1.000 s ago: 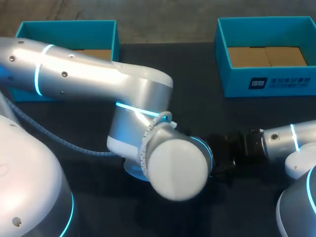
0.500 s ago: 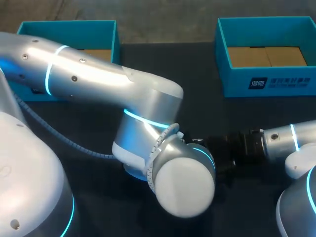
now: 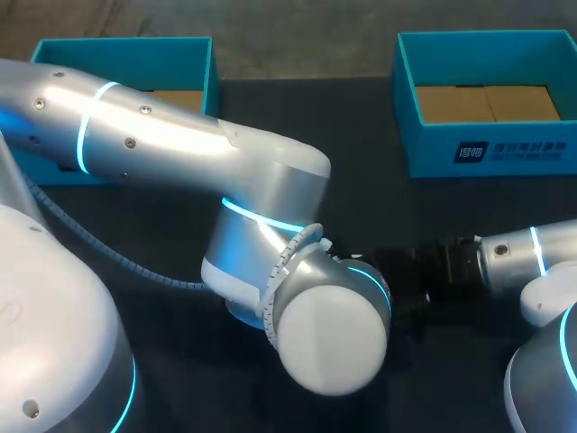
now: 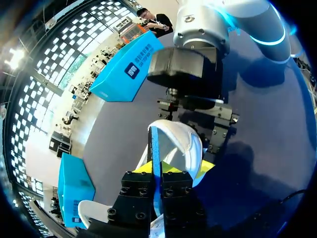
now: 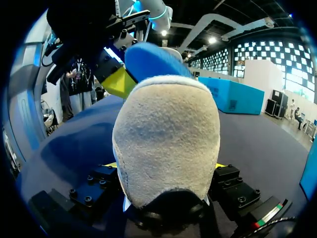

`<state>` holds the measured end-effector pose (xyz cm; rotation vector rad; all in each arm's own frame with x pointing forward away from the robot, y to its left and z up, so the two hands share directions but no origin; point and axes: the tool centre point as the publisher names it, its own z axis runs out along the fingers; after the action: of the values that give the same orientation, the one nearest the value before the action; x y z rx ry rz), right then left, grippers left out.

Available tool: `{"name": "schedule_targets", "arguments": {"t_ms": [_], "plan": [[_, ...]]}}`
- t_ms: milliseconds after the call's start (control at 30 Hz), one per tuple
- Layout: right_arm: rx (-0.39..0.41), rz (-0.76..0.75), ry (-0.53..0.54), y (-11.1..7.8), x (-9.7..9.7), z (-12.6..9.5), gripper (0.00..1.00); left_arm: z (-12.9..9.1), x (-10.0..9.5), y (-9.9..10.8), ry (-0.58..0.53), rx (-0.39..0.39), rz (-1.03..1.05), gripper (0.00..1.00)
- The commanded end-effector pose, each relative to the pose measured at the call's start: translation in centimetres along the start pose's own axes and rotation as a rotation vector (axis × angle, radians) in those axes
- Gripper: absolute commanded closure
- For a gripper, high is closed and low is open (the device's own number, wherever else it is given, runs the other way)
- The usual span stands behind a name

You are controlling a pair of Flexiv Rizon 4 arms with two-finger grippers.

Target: Take the shoe out of the shoebox, open the shoe tongue, remove and reinsert the insole, then place the shoe into the shoebox

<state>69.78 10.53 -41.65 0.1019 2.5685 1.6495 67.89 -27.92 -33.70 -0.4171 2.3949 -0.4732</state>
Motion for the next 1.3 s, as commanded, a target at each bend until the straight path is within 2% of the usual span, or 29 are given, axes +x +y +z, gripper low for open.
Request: {"name": "schedule_targets", "arguments": {"t_ms": [33, 233, 400, 433, 467, 533, 700, 967, 1300], "plan": [[0.003, -0.001, -0.003, 0.0, 0.2, 0.0, 1.0, -0.8, -1.5, -0.3, 0.036, 0.017, -0.011, 1.0], [0.003, -0.001, -0.003, 0.0, 0.2, 0.0, 1.0, -1.2, -1.9, -2.0, 0.065, 0.041, -0.027, 1.0], [0.003, -0.001, -0.003, 0.0, 0.2, 0.0, 1.0, -0.6, -1.9, -3.0, 0.079, 0.039, -0.034, 1.0], [0.003, -0.001, -0.003, 0.0, 0.2, 0.0, 1.0, -0.5, -1.9, -3.0, 0.084, 0.036, -0.032, 0.97], [0.003, -0.001, -0.003, 0.0, 0.2, 0.0, 1.0, -0.4, -1.8, -3.0, 0.089, 0.035, -0.031, 0.8], [0.003, -0.001, -0.003, 0.0, 0.2, 0.0, 1.0, -0.4, -1.8, -3.0, 0.091, 0.035, -0.028, 0.66], [0.003, -0.001, -0.003, 0.0, 0.2, 0.0, 1.0, -0.7, -1.5, -2.2, 0.092, 0.046, -0.019, 0.53], [0.003, -0.001, -0.003, 0.0, 0.2, 0.0, 1.0, -1.1, -1.2, -0.3, 0.092, 0.066, 0.008, 0.56], [0.003, -0.001, -0.003, 0.0, 0.2, 0.0, 1.0, -0.9, -1.6, 0.6, 0.094, 0.106, 0.036, 0.59]]}}
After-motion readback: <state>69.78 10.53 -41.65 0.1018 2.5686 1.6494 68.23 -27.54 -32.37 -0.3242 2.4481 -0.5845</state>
